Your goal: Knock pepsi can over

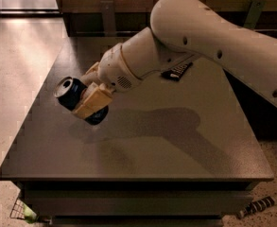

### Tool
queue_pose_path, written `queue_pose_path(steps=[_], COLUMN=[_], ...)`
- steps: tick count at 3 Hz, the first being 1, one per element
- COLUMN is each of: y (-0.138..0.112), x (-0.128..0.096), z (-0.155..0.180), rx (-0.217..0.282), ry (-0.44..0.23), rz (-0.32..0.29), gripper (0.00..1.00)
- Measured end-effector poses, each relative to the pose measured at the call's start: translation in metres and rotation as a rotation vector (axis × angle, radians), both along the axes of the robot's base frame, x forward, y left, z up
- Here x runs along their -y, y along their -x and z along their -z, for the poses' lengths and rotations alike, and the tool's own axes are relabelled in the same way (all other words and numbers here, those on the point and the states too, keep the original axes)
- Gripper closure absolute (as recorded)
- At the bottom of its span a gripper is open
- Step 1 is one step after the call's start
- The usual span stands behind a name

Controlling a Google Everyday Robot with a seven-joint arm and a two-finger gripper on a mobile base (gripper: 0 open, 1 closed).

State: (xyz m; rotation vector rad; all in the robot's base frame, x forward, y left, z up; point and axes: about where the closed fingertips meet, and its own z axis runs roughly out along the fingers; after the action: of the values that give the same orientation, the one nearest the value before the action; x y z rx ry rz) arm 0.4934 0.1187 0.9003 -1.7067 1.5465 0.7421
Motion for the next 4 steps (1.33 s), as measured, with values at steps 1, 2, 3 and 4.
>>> queue_pose_path(steps=[1, 2, 3, 4], y=[0.002, 0.009, 0.013, 0.015], x=[-0.001, -0.006, -0.010, -0.020], z=[0.004, 0.014, 0.024, 0.044], rx=[0.031, 0.061, 0.102, 0.115], ry=[0.186, 0.341, 0.484, 0.558], rz=[0.022, 0.047, 0.061, 0.059], gripper=[1.00, 1.00, 1.00, 1.00])
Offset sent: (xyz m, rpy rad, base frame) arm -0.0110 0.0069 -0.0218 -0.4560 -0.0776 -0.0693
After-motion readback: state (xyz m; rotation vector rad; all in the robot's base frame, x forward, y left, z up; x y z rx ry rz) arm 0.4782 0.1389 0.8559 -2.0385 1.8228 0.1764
